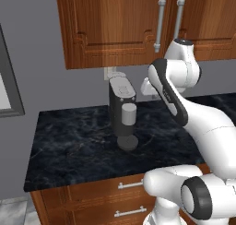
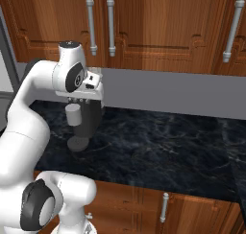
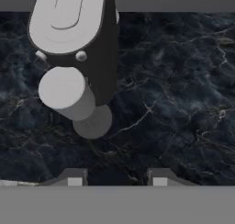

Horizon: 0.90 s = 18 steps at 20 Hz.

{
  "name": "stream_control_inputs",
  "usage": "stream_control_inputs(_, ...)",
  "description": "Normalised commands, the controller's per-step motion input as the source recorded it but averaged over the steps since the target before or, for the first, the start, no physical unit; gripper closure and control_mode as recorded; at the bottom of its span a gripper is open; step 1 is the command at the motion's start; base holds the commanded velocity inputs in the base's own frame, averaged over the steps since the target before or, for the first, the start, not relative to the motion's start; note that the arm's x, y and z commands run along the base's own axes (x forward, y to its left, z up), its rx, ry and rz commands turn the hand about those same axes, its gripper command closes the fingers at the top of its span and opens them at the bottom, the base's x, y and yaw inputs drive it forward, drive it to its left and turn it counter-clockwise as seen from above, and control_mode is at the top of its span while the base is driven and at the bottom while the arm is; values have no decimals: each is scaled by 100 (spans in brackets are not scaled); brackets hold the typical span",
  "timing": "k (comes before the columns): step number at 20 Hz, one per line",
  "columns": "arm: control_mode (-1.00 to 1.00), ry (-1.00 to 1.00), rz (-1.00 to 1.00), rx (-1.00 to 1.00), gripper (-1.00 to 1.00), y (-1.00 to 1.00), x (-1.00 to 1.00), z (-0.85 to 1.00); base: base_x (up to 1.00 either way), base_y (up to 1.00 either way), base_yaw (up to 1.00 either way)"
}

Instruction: Move the bowls from the cabinet to the plates on the dining table.

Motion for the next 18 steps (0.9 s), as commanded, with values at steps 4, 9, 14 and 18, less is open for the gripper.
stream_control_inputs(4,-100,-3,0,0,-100,4,-13,0,0,0,0)
stream_control_inputs(9,-100,-1,2,0,-100,21,-28,0,0,0,0)
stream_control_inputs(14,-100,0,3,0,-100,19,-18,0,0,0,0)
stream_control_inputs(18,-100,-2,0,0,-100,26,-9,0,0,0,0)
